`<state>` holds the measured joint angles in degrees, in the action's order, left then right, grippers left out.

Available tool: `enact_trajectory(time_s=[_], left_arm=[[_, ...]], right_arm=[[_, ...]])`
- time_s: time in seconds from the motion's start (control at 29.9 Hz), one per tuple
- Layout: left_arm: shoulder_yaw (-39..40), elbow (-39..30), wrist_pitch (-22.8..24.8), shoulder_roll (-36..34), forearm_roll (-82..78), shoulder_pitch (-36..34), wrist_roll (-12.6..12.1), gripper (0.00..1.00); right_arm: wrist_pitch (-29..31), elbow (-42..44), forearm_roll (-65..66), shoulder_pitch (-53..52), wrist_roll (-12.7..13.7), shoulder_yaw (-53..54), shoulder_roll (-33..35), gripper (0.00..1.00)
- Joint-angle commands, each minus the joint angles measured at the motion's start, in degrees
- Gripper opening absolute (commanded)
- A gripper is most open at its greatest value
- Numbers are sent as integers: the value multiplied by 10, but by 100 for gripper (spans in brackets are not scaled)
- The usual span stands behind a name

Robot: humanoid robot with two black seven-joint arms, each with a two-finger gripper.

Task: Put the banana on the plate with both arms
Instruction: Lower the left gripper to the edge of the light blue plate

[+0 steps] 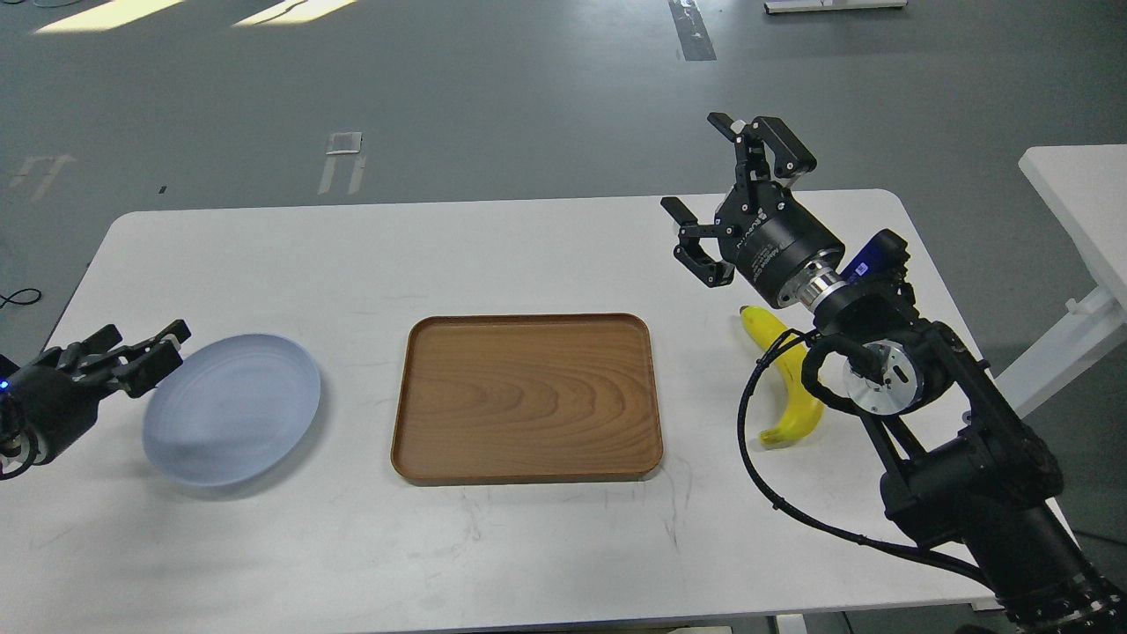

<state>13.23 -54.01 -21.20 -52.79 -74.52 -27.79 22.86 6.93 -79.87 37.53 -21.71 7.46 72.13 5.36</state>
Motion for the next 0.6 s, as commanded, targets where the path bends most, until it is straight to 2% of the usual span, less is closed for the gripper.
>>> enact_trajectory(time_s=[0.0,0.33,0.57], left_arm=[[-1,57,-5,30,1,-1,1,98],[-28,65,-3,45,4,4,6,98],[-44,71,-4,48,8,5,21,97]], right_arm=[[0,0,0,1,0,1,0,100],[0,2,0,1,0,1,0,100],[0,2,0,2,0,1,-1,100]])
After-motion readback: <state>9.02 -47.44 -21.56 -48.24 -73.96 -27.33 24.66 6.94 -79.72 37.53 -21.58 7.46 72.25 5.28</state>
